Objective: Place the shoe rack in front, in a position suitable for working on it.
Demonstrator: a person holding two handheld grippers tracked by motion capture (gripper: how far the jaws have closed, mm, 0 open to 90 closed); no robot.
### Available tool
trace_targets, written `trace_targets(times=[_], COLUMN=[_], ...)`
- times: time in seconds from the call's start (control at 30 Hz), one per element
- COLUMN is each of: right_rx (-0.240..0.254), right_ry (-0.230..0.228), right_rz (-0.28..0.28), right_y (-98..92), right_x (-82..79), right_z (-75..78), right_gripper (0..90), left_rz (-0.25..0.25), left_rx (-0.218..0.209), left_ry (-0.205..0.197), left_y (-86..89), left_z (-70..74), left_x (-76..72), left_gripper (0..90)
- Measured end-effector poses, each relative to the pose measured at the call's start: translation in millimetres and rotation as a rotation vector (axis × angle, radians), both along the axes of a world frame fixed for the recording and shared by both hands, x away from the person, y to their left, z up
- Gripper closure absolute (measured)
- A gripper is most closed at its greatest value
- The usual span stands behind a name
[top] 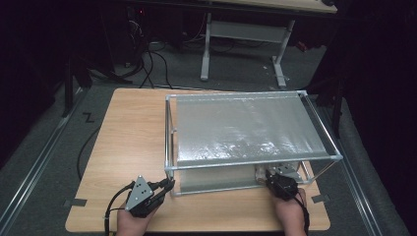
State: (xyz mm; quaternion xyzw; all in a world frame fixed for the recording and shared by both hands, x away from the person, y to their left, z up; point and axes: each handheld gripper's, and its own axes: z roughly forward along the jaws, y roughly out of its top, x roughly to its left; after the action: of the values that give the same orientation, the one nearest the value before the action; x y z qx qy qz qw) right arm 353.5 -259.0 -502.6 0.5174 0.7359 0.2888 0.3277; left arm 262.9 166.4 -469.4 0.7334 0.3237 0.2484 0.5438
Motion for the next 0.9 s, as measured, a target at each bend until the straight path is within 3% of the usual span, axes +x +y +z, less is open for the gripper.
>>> trace_targets(times=[0.5, 0.9], right_rx=[-0.029, -0.032], right_ry=[-0.009, 0.026], right_rz=[0.191, 0.314], right_y=[88.8, 154.5], right_x=[-21.2, -24.8], right_z=[-0.7, 0.6], right_gripper=[61.7, 61.8], left_rz=[0.003, -0.001], left_rx=[-0.003, -0.007], left_ry=[0.003, 0.004], left_y=[-0.3, 0.2], left_z=[0.1, -0.2], left_x=[0.0, 0.5], left_gripper=[80.6, 80.7])
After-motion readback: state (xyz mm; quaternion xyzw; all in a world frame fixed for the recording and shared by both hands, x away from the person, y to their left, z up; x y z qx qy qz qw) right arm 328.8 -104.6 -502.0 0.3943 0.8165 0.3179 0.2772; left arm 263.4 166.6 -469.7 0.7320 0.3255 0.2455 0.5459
